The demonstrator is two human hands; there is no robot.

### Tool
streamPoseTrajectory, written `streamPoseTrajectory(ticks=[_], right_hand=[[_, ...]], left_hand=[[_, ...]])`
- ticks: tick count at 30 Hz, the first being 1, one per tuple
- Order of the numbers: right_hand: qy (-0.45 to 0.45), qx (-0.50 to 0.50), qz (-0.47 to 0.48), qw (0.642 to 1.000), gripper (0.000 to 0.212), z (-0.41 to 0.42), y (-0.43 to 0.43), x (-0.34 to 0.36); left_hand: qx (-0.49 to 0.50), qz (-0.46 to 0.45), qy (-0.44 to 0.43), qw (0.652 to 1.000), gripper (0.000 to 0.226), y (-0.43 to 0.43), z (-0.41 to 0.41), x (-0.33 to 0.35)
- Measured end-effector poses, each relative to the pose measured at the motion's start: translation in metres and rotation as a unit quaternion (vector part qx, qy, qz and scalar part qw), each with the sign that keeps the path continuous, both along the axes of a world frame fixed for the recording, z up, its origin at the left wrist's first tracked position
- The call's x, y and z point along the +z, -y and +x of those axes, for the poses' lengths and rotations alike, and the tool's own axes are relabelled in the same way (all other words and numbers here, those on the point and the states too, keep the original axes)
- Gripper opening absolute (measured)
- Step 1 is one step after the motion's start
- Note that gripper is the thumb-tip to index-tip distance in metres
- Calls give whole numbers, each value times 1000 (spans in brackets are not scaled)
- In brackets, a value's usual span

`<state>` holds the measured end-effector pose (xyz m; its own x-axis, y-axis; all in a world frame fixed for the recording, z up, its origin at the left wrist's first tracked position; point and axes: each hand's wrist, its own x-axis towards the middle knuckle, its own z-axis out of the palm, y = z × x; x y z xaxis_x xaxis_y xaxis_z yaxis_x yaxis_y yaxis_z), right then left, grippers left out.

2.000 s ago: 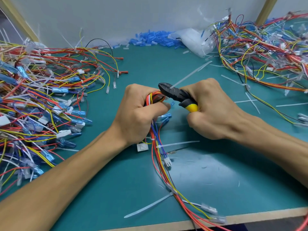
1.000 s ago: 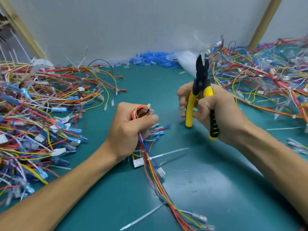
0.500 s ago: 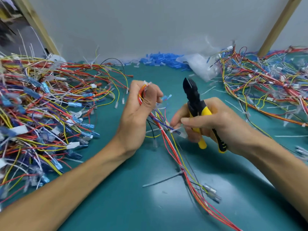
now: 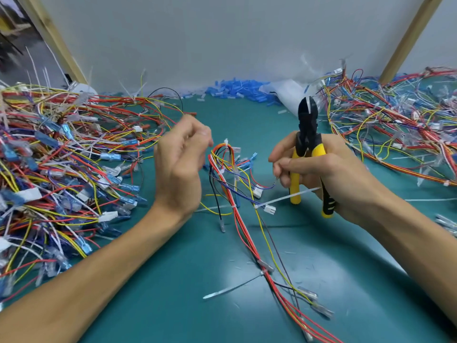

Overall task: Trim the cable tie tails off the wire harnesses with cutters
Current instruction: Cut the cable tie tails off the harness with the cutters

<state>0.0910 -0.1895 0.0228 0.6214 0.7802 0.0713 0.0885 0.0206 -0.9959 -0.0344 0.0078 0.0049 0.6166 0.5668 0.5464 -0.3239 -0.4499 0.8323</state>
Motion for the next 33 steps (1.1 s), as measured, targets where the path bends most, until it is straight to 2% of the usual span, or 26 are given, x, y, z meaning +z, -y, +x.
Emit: streamPoseTrajectory(ticks=[4, 6, 8, 12, 16, 21, 25, 29, 33], right_hand=[[-12, -23, 9, 1000, 18, 3, -1, 1], [-12, -37, 12, 999, 17, 4, -1, 1], [-6, -47, 11, 999, 16, 5, -1, 1], [38, -47, -8, 998, 12, 4, 3, 4], [134, -29, -16, 990, 9, -1, 1, 1], [154, 8, -1, 988, 23, -9, -4, 0], [199, 11, -31, 979, 28, -11, -6, -2], [314, -45, -93, 944, 18, -8, -7, -8], [353, -90, -53, 930, 12, -8, -6, -10]], left_hand=[[-51, 87, -125, 987, 25, 2, -1, -9], [-55, 123, -138, 981, 20, 5, -1, -11], [-80, 91, -122, 985, 18, 8, 0, -12], [-156, -70, -77, 982, 27, 13, 2, -9], [-185, -97, -55, 976, 34, 17, 3, -7], [-223, -104, -31, 969, 42, 20, 3, -6], [-249, -50, -56, 966, 46, 21, 1, -8], [-221, 28, -82, 971, 46, 20, -1, -11], [-169, 90, -83, 978, 42, 22, -2, -10]])
